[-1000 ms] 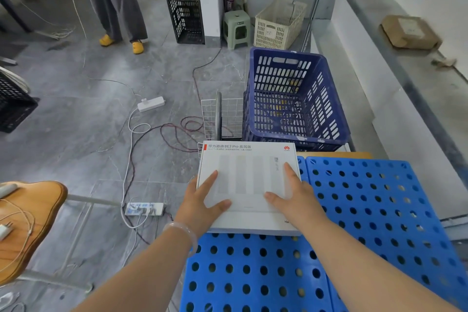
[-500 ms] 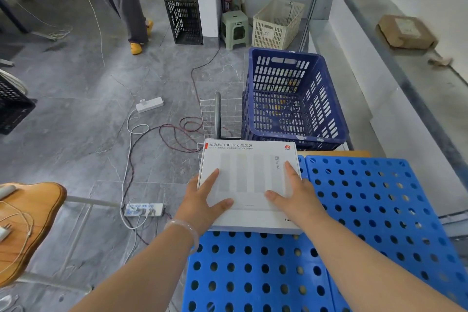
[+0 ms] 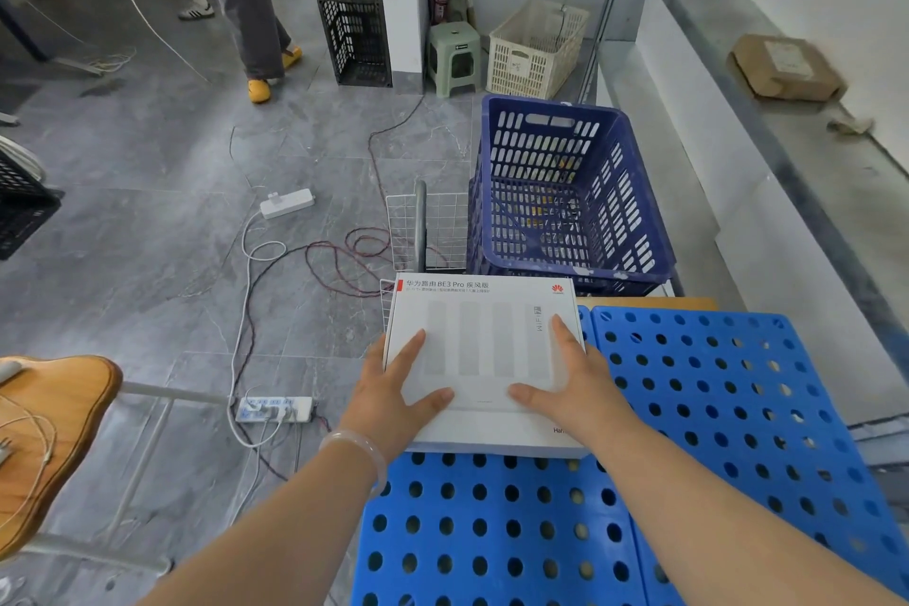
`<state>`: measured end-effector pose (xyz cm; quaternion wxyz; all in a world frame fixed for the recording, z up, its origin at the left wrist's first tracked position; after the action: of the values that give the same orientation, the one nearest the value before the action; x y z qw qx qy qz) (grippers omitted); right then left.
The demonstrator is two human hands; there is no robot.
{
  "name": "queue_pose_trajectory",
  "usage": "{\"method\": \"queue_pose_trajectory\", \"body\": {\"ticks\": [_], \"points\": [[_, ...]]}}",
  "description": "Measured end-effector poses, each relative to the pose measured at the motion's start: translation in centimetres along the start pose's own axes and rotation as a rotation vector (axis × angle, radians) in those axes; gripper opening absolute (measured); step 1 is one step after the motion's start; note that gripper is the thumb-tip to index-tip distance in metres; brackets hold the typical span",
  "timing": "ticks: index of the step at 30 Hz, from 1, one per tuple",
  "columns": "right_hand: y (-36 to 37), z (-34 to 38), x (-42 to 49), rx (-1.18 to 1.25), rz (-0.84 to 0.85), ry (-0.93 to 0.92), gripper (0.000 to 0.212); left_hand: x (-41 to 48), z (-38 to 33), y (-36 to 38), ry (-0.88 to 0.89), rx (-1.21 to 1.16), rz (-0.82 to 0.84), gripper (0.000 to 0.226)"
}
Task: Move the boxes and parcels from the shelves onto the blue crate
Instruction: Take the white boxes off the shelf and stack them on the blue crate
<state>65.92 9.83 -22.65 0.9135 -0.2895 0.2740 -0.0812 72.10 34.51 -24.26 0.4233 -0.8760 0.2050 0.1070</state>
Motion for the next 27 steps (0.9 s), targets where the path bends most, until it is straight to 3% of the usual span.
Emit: {"method": "queue_pose_trajectory", "body": {"ticks": [6,12,20,27], "points": [[-0.2,0.0,-0.2,-0.009,-0.004,-0.001,0.113,0.0,-0.1,-0.1,-0.003,0.027,0.012,0.082],[-1.7,0.3,-2.1,-0.103,-0.032,0.0,0.115,-0.7,-2.1,-2.1,0.011,0.206,-0.011,0.094],[-7.1,1.4,-9.5,-0.378,-0.229,-0.067,0.112,-3.6,-11.9,-2.7,0.359,0.542,-0.036,0.089],[-10.8,-5.7,-20.9,-0.447,-0.48,0.142,0.112,-9.8,-21.4,5.0,0.764,0.735,0.079,0.086]]}}
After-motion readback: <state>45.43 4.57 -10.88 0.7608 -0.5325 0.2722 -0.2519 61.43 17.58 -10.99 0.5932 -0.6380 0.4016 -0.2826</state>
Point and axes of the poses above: each hand's wrist, its own x-axis towards the middle knuckle, its own y-axis out of the palm, z = x × y, the point moved 8 cm from there along x, towards the middle knuckle, and after that the axes turned 5 degrees about x, right-handed, at the moved point
